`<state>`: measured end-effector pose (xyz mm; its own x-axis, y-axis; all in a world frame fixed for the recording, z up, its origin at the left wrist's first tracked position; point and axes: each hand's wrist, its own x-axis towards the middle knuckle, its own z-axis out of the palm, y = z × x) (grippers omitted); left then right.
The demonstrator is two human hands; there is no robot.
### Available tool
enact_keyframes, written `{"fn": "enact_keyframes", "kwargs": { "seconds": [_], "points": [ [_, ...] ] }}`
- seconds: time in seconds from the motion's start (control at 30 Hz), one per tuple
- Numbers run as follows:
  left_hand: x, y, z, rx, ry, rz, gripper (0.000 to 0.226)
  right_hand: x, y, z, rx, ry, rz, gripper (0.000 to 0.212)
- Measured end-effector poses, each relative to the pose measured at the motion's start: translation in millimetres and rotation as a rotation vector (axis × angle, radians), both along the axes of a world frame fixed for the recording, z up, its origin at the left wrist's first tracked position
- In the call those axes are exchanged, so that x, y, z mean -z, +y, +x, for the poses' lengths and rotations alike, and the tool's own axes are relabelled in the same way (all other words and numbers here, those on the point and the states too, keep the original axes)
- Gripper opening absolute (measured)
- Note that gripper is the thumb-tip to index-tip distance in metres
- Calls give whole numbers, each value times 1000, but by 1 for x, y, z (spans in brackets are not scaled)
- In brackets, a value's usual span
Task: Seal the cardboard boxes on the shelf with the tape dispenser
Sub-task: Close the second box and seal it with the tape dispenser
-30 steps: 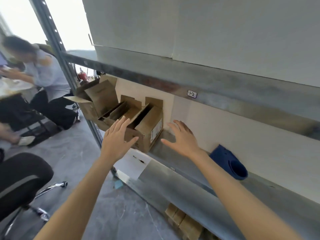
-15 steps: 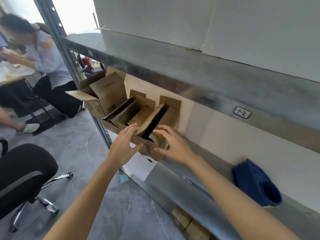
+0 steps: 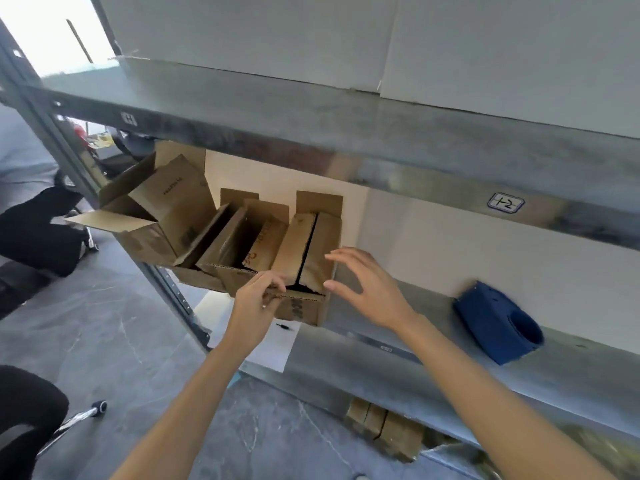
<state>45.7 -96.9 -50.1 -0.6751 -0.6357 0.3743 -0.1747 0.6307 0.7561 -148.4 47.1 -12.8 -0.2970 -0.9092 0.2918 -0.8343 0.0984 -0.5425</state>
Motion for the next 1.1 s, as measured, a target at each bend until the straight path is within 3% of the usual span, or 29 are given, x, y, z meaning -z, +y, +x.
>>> {"fn": "enact_keyframes", "kwargs": {
  "seconds": [0.27,0.6,0.77,0.97,1.1],
  "points": [
    [17,-16,16,192,12,-24,42,9,16,-9,286,62,-7,39],
    [11,-22,14,396,14,-39,41,6,19,-32,573,58,56,48],
    [5,-43,14,359,-2,-45,42,-5,2,-51,475,101,106,37],
    [6,-52,15,328,-27,-53,40,-11,-27,-72,423,-114,161,31],
    [7,-48,10,308,-28,-54,37,-11,-25,-74,401,-126,174,29]
  ]
}}
